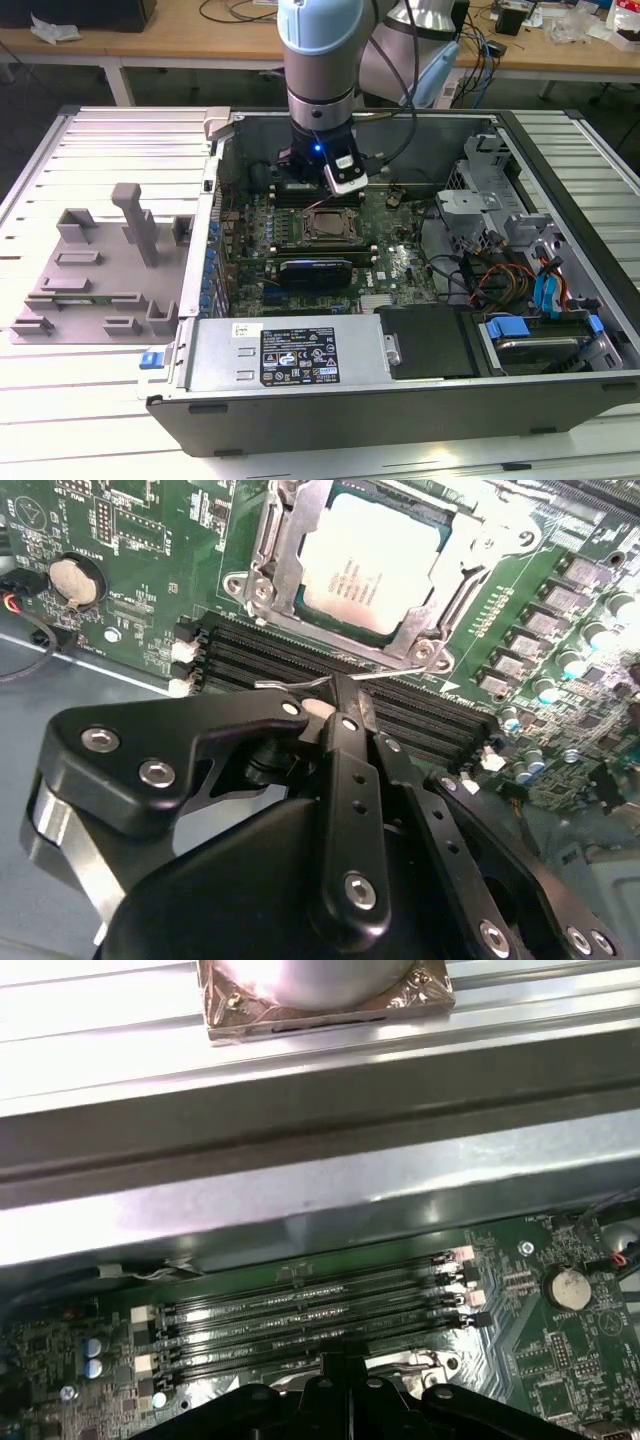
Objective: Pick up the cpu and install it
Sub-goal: 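Install the first cpu locking lever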
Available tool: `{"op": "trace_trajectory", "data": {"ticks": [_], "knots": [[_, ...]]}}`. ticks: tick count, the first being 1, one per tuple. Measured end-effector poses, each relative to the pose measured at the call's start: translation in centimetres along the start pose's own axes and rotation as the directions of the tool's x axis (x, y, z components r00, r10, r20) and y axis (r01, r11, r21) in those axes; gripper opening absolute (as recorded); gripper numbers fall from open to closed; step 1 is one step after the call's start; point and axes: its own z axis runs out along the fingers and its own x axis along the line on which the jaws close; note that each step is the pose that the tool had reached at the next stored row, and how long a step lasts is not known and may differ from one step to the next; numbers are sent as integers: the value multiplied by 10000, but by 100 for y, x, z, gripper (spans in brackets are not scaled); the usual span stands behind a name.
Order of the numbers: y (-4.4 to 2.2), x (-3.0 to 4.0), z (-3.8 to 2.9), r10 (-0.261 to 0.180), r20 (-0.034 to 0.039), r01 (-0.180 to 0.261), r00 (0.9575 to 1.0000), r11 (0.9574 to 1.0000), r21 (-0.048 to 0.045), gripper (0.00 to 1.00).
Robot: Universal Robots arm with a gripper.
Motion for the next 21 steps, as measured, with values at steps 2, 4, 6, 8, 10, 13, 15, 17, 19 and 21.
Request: {"op": "trace_trajectory", "data": {"ticks": [2, 4, 6, 8, 10, 13, 15, 17, 19, 21], "knots": [[10, -14, 8, 63, 15, -63, 10000, 10000, 3, 11], [13, -41, 19, 151, 35, -151, 9999, 9999, 6, 11], [15, -65, 34, 284, 66, -284, 9996, 9996, 16, 11], [9, -66, 60, 666, 160, -667, 9977, 9978, 34, 11], [2, -64, 89, 1092, 264, -1093, 9937, 9940, 47, 11], [32, -57, 112, 1530, 372, -1534, 9875, 9882, 56, 11], [48, -53, 118, 1669, 406, -1673, 9851, 9859, 58, 11], [59, -51, 123, 1751, 427, -1755, 9836, 9845, 58, 11], [73, -48, 128, 1846, 451, -1851, 9818, 9827, 61, 11], [80, -46, 131, 1904, 466, -1909, 9806, 9816, 63, 11]]}}
